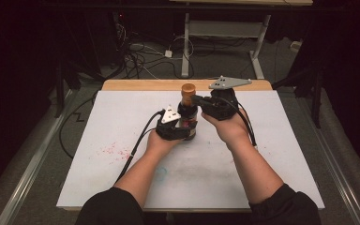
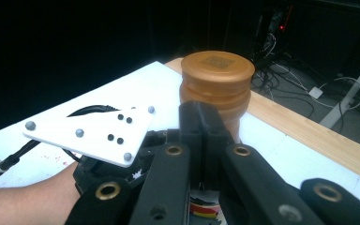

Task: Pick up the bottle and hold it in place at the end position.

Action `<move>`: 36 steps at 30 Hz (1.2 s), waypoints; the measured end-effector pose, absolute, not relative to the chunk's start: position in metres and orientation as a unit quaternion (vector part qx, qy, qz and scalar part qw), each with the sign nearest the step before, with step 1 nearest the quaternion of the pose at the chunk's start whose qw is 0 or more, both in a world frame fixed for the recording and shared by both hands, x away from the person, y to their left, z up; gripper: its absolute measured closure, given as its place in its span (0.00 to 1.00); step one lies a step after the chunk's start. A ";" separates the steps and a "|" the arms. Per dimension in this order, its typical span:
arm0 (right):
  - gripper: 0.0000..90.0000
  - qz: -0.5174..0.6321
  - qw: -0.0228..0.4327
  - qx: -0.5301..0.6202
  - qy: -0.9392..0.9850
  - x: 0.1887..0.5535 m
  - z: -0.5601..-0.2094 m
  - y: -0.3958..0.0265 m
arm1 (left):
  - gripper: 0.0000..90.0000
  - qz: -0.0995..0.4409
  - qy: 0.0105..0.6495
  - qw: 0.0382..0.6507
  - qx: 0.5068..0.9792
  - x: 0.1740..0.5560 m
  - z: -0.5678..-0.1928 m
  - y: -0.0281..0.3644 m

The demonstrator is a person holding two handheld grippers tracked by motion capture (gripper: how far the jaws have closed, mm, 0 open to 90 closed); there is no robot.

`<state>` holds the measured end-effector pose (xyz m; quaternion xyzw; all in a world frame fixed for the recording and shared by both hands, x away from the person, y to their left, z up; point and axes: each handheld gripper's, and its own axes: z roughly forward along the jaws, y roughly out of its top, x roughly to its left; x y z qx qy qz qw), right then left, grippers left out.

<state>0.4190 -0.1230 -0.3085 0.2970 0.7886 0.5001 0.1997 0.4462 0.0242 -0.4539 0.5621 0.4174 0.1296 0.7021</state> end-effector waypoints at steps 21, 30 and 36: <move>1.00 0.511 0.197 0.307 0.779 0.424 -0.305 -0.122 | 0.32 0.133 0.420 0.702 0.559 0.446 -0.454 0.024; 1.00 0.513 0.202 0.306 0.776 0.423 -0.304 -0.122 | 0.32 0.132 0.420 0.703 0.558 0.446 -0.454 0.024; 1.00 0.516 0.206 0.304 0.774 0.423 -0.304 -0.121 | 0.32 0.131 0.421 0.703 0.558 0.446 -0.454 0.024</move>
